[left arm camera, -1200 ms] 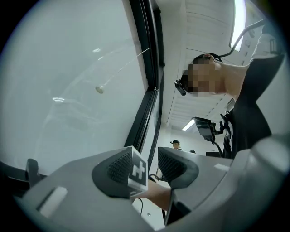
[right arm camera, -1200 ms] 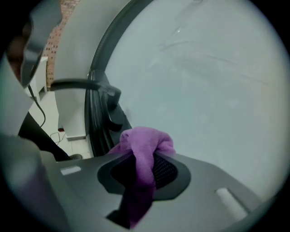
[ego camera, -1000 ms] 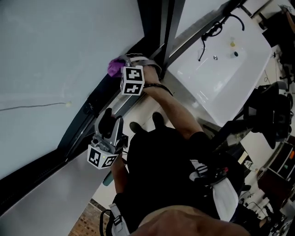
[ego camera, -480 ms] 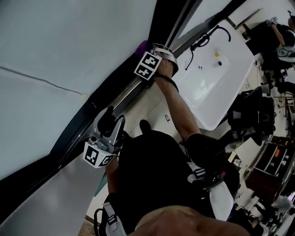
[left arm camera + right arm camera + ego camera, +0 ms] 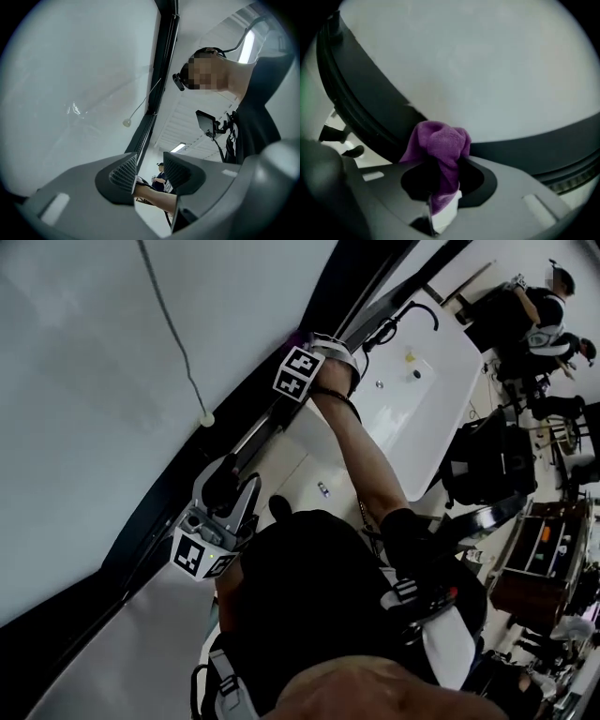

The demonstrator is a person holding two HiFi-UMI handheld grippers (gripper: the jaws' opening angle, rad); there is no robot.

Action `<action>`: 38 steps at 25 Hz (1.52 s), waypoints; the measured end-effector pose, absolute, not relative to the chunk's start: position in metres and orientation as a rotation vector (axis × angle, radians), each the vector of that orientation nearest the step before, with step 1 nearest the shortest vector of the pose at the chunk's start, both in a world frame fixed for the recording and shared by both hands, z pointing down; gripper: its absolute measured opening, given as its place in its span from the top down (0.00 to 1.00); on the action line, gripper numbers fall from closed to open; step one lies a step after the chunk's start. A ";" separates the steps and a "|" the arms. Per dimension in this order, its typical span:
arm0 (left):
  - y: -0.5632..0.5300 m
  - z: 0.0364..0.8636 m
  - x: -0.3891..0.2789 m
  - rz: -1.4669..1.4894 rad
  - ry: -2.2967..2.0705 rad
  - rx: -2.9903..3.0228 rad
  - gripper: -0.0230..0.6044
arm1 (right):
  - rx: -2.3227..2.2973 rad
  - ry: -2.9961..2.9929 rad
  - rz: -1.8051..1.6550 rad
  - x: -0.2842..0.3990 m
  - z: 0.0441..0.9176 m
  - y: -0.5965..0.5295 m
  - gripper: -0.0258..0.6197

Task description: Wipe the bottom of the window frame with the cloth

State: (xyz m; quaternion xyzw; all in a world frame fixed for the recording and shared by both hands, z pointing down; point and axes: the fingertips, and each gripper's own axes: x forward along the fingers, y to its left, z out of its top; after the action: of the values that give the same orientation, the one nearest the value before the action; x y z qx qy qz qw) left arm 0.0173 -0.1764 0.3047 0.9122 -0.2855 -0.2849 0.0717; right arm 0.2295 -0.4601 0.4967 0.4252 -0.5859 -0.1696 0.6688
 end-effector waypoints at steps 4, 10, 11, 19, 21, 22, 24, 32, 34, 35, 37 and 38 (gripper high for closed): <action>-0.174 0.303 0.016 -0.858 -0.813 2.744 0.67 | 0.943 -1.275 -0.434 0.224 0.481 -0.465 0.86; -0.175 0.295 0.027 -0.795 -0.749 2.796 0.67 | 0.883 -1.268 -0.495 0.226 0.493 -0.485 0.83; -0.175 0.294 0.031 -0.787 -0.738 2.795 0.67 | 0.871 -1.270 -0.531 0.226 0.501 -0.487 0.83; -0.180 0.300 0.042 -0.683 -0.739 2.817 0.67 | 0.933 -1.651 0.132 0.308 0.510 -0.312 0.83; -0.184 0.303 0.051 -0.656 -0.732 2.816 0.67 | 1.157 -2.070 0.197 0.304 0.475 -0.299 0.83; -0.186 0.303 0.057 -0.642 -0.726 2.817 0.67 | 1.247 -2.290 0.265 0.303 0.454 -0.292 0.83; -0.188 0.302 0.069 -0.609 -0.713 2.826 0.67 | 1.397 -2.681 0.429 0.307 0.414 -0.277 0.83; -0.186 0.319 0.099 -0.489 -0.790 2.816 0.67 | 1.339 -3.430 0.838 0.310 0.374 -0.242 0.83; -0.188 0.319 0.104 -0.469 -0.836 2.809 0.67 | 1.214 -3.497 0.833 0.301 0.368 -0.239 0.83; -0.189 0.320 0.106 -0.461 -0.866 2.802 0.67 | 1.147 -3.526 0.815 0.295 0.364 -0.237 0.83; -0.186 0.324 0.105 -0.431 -0.941 2.769 0.67 | 1.013 -3.571 0.806 0.285 0.358 -0.229 0.83; -0.183 0.326 0.103 -0.413 -0.978 2.748 0.67 | 0.953 -3.589 0.812 0.281 0.356 -0.224 0.83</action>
State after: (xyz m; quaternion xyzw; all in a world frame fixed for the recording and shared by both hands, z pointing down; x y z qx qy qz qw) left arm 0.1033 -0.1834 0.3261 0.9284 -0.3303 -0.1395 0.0976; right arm 0.2815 -0.2245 0.3559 0.2371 -0.8934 0.2021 -0.3238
